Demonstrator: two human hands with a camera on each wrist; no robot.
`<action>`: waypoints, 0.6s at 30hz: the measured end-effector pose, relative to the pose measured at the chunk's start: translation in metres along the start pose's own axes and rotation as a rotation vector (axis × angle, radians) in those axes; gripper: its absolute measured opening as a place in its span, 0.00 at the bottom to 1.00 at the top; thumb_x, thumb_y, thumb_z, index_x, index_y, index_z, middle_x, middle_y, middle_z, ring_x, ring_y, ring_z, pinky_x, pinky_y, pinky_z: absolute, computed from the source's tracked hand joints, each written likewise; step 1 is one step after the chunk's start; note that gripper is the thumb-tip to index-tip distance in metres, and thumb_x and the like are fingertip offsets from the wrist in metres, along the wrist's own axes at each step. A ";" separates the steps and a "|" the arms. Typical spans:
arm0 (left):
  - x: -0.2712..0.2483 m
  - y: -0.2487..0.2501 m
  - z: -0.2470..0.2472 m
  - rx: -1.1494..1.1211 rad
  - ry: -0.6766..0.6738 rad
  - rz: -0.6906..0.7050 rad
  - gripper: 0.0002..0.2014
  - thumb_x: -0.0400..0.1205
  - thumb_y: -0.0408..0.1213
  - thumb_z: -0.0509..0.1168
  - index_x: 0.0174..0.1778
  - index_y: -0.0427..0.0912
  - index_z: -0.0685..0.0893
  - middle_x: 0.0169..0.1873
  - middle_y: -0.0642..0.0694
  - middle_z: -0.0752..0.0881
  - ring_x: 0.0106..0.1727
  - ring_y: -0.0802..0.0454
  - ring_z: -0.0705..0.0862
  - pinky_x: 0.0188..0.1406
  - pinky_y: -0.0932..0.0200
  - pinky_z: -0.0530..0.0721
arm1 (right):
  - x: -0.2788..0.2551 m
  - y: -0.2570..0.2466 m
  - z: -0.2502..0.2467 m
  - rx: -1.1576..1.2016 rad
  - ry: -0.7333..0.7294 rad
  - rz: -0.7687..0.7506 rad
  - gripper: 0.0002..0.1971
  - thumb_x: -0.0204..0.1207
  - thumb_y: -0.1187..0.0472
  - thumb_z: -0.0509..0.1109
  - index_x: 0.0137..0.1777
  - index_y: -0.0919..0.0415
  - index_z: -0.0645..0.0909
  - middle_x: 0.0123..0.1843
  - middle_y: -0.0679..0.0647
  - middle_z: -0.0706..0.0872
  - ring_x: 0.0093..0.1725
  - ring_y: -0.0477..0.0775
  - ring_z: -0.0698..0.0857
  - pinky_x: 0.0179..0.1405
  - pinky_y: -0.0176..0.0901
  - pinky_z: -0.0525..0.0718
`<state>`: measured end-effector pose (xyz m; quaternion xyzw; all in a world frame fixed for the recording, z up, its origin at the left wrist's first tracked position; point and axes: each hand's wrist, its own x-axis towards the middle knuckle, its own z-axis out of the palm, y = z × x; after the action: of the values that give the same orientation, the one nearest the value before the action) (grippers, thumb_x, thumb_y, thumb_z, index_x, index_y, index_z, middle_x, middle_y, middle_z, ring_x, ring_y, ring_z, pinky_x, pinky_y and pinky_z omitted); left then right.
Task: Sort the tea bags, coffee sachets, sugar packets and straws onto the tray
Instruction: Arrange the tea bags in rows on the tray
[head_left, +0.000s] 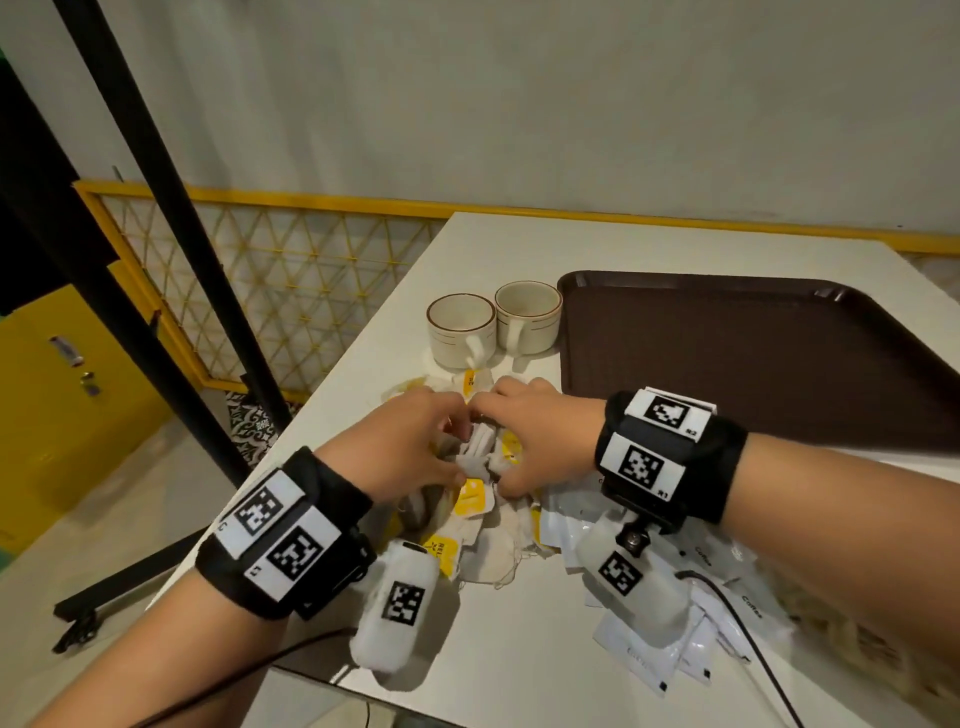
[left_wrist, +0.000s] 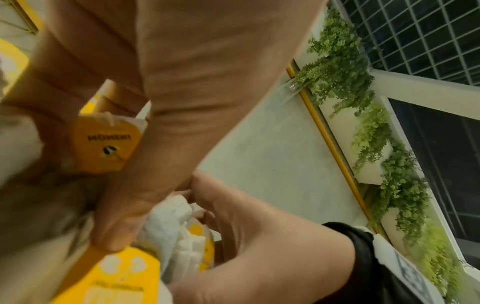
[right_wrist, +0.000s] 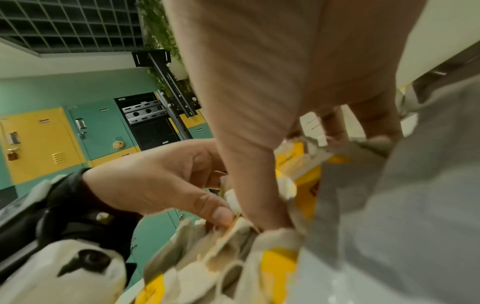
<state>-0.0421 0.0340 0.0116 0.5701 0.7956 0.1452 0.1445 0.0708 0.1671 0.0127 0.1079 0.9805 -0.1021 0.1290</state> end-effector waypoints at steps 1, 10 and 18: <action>0.000 0.001 -0.001 -0.010 0.006 0.009 0.14 0.72 0.41 0.77 0.45 0.52 0.77 0.44 0.54 0.78 0.48 0.55 0.75 0.45 0.63 0.72 | 0.000 0.000 0.000 0.006 0.017 -0.003 0.37 0.68 0.50 0.76 0.74 0.50 0.63 0.64 0.53 0.69 0.63 0.60 0.69 0.59 0.57 0.80; -0.009 -0.002 -0.017 -0.312 0.157 -0.064 0.08 0.70 0.38 0.78 0.39 0.48 0.84 0.36 0.50 0.86 0.39 0.50 0.84 0.43 0.52 0.82 | -0.002 0.005 -0.005 0.118 0.162 -0.100 0.19 0.72 0.66 0.69 0.63 0.63 0.74 0.58 0.58 0.75 0.54 0.55 0.75 0.51 0.43 0.73; -0.017 0.003 -0.038 -0.574 0.102 -0.004 0.18 0.73 0.25 0.74 0.53 0.49 0.84 0.49 0.47 0.86 0.44 0.47 0.88 0.51 0.53 0.88 | -0.015 0.016 -0.029 0.149 0.238 -0.169 0.14 0.75 0.67 0.67 0.60 0.55 0.78 0.54 0.50 0.79 0.52 0.53 0.79 0.53 0.50 0.79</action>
<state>-0.0492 0.0162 0.0483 0.4965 0.7293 0.3926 0.2599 0.0824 0.1861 0.0419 0.0456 0.9841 -0.1717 -0.0058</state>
